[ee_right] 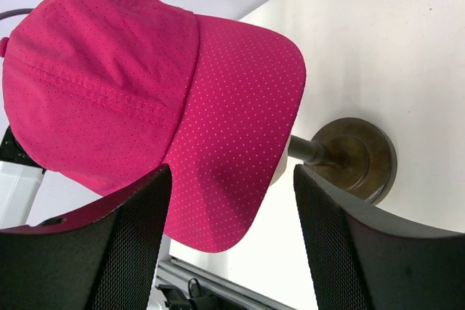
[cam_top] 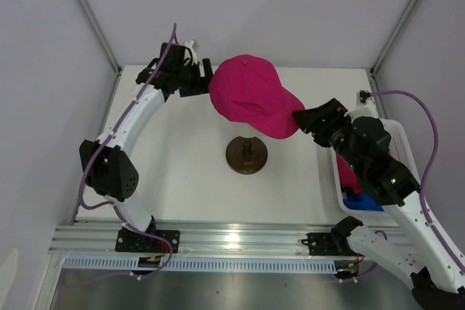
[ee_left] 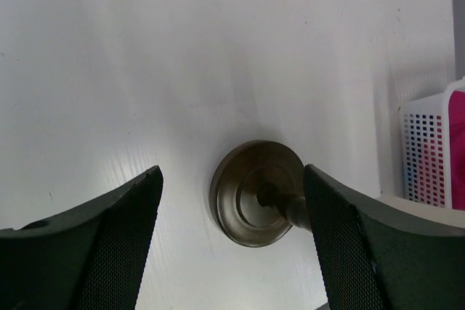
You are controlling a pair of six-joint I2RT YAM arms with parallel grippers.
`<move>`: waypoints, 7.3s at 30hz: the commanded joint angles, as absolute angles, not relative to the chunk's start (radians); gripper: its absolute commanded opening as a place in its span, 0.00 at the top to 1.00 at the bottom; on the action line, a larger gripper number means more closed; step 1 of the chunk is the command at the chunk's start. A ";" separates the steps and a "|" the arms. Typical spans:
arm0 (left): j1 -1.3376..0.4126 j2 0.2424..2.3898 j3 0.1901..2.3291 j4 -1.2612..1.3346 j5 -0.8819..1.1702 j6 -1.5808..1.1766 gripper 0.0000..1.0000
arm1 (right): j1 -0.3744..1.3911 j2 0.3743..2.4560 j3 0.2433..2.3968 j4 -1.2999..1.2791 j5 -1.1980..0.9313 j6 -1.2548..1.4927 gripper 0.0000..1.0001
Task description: Stack the hats
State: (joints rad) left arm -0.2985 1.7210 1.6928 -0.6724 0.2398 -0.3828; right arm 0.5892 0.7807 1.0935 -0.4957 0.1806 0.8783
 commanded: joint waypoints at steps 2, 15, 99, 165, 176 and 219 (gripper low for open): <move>-0.318 1.715 1.677 -0.644 0.232 -0.360 0.19 | 0.581 0.788 1.098 -0.463 0.201 0.882 0.28; -0.316 1.695 1.674 -0.655 0.213 -0.348 0.16 | 0.581 0.732 0.953 -0.302 0.146 1.003 0.55; -0.164 1.555 1.637 -0.555 0.624 -0.337 0.25 | 0.545 0.726 1.376 -0.862 0.437 0.896 0.07; 0.087 1.254 1.313 -0.388 0.411 -0.532 0.01 | 0.252 0.836 1.390 -0.963 0.250 0.767 0.01; 0.101 0.939 1.169 -0.466 0.385 -0.446 0.01 | -0.235 0.933 1.223 -1.068 0.072 0.621 0.00; 0.095 0.810 1.249 -0.680 0.458 -0.281 0.00 | -0.262 1.017 1.385 -1.088 0.147 0.445 1.00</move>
